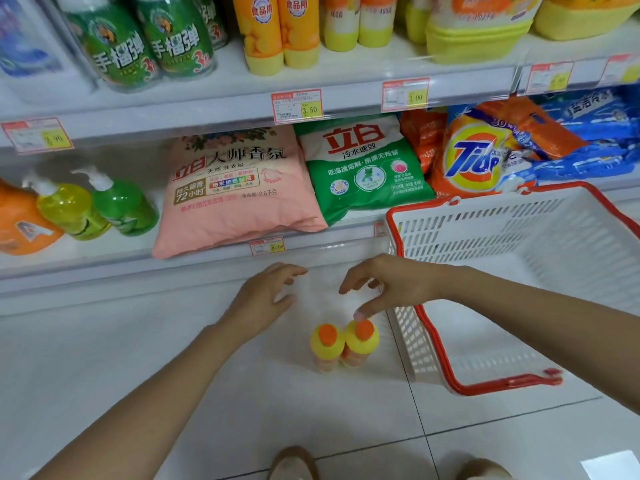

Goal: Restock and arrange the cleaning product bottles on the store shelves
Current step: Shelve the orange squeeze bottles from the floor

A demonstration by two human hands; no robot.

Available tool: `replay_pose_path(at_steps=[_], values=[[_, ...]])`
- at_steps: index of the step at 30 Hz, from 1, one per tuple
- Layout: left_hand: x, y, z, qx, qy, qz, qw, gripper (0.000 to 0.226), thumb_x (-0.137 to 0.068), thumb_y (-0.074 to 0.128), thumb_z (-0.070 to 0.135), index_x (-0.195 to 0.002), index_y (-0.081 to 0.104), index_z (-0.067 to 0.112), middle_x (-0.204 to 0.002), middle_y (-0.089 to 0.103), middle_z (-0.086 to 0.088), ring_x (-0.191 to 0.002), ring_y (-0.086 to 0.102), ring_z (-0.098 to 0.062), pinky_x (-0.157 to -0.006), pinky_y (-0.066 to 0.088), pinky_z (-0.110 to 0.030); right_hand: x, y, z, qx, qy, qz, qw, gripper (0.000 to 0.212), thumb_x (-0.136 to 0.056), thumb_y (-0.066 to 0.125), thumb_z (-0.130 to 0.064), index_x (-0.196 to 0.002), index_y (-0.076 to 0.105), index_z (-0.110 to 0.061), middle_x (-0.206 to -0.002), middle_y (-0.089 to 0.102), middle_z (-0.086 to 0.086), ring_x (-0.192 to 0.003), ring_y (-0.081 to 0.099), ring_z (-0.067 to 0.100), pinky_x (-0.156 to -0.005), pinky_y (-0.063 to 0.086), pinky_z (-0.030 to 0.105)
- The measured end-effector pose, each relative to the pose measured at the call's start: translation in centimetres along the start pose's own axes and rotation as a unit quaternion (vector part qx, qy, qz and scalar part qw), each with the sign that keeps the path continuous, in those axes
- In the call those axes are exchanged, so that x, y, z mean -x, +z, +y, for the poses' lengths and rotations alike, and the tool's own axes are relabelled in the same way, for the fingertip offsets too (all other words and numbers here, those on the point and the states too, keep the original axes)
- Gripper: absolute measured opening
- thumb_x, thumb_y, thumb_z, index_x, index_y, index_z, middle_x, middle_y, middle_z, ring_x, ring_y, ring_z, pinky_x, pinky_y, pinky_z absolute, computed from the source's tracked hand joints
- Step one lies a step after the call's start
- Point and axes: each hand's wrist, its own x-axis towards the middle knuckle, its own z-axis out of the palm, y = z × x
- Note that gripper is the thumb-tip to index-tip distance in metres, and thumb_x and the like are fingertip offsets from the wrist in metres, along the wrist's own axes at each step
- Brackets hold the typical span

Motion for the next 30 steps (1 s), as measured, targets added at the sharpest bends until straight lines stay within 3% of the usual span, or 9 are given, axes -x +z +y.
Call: replay_pose_path(at_steps=[4, 6, 8, 11, 15, 18, 21, 25, 30], values=[[-4.6, -5.2, 5.3, -0.076, 0.108, 0.177, 0.975, 0.027, -0.091, 0.065, 0.009, -0.117, 0.066, 0.016, -0.115, 0.061, 0.000, -0.101, 0.057, -0.014, -0.080, 0.050, -0.030, -0.3, -6.3, -1.7, -0.039, -0.039, 0.168, 0.984, 0.030, -0.090, 0.070, -0.033, -0.116, 0.068, -0.019, -0.111, 0.070, -0.009, -0.099, 0.066, 0.002, -0.087, 0.054, 0.019], [-7.2, -7.8, 7.7, -0.123, 0.164, 0.248, 0.947, 0.030, -0.090, 0.062, 0.010, -0.119, 0.064, 0.012, -0.122, 0.060, -0.007, -0.113, 0.054, -0.022, -0.089, 0.046, -0.032, -0.4, -10.0, -2.3, -0.058, -0.051, 0.292, 0.953, 0.024, -0.092, 0.068, -0.029, -0.113, 0.069, -0.017, -0.107, 0.071, -0.005, -0.096, 0.066, 0.003, -0.080, 0.052, 0.014], [-10.1, -10.1, 9.6, -0.159, 0.193, 0.284, 0.925, 0.038, -0.091, 0.058, 0.015, -0.129, 0.058, 0.012, -0.137, 0.053, -0.010, -0.131, 0.044, -0.027, -0.107, 0.039, -0.040, -0.5, -13.7, -2.9, -0.090, -0.066, 0.424, 0.899, 0.022, -0.095, 0.065, -0.025, -0.114, 0.067, -0.014, -0.104, 0.071, -0.001, -0.091, 0.065, 0.003, -0.074, 0.047, 0.009], [-14.1, -12.2, 11.3, -0.222, 0.183, 0.279, 0.916, 0.053, -0.096, 0.055, 0.025, -0.147, 0.042, 0.019, -0.159, 0.030, -0.007, -0.149, 0.016, -0.027, -0.122, 0.011, -0.044, -1.6, -19.0, -3.2, -0.110, -0.077, 0.550, 0.824, 0.028, -0.098, 0.060, -0.022, -0.123, 0.058, -0.008, -0.115, 0.065, 0.004, -0.097, 0.062, 0.011, -0.070, 0.045, 0.007], [-17.4, -12.2, 10.5, -0.300, 0.161, 0.228, 0.912, 0.066, -0.098, 0.055, 0.036, -0.155, 0.024, 0.024, -0.164, 0.014, -0.006, -0.152, 0.004, -0.026, -0.123, 0.002, -0.049, -4.8, -25.0, -2.6, -0.094, -0.048, 0.584, 0.805, 0.053, -0.097, 0.061, -0.028, -0.140, 0.040, -0.005, -0.136, 0.052, 0.009, -0.124, 0.052, 0.022, -0.100, 0.045, 0.027], [-18.2, -11.9, 9.7, -0.322, 0.146, 0.227, 0.907, 0.068, -0.098, 0.052, 0.038, -0.156, 0.020, 0.025, -0.164, 0.015, -0.006, -0.152, 0.007, -0.026, -0.123, 0.003, -0.049, -7.5, -27.7, -2.4, -0.112, 0.014, 0.571, 0.813, 0.064, -0.099, 0.057, -0.024, -0.146, 0.023, 0.003, -0.141, 0.049, 0.014, -0.131, 0.047, 0.025, -0.097, 0.033, 0.019], [-18.4, -11.8, 9.5, -0.322, 0.147, 0.235, 0.905, 0.068, -0.098, 0.051, 0.040, -0.156, 0.019, 0.026, -0.164, 0.016, -0.005, -0.152, 0.008, -0.025, -0.123, 0.004, -0.048, -9.7, -28.8, -2.3, -0.162, 0.041, 0.558, 0.813, 0.069, -0.099, 0.055, -0.019, -0.148, 0.012, 0.005, -0.148, 0.039, 0.023, -0.136, 0.041, 0.036, -0.109, 0.035, 0.037], [-18.5, -11.8, 9.4, -0.314, 0.140, 0.236, 0.909, 0.067, -0.099, 0.049, 0.042, -0.156, 0.019, 0.027, -0.164, 0.017, -0.004, -0.152, 0.009, -0.024, -0.123, 0.005, -0.048, -11.0, -28.7, -2.6, -0.109, 0.129, 0.595, 0.786, 0.070, -0.099, 0.056, -0.025, -0.148, 0.018, 0.007, -0.147, 0.033, 0.028, -0.137, 0.035, 0.041, -0.113, 0.030, 0.044], [-18.4, -12.0, 9.6, -0.307, 0.143, 0.229, 0.913, 0.065, -0.100, 0.047, 0.041, -0.156, 0.019, 0.027, -0.164, 0.017, -0.004, -0.152, 0.008, -0.024, -0.124, 0.001, -0.045, -10.8, -28.1, -3.0, -0.052, 0.163, 0.602, 0.780, 0.054, -0.097, 0.059, -0.032, -0.129, 0.036, 0.005, -0.135, 0.045, 0.027, -0.121, 0.049, 0.044, -0.098, 0.040, 0.044]])
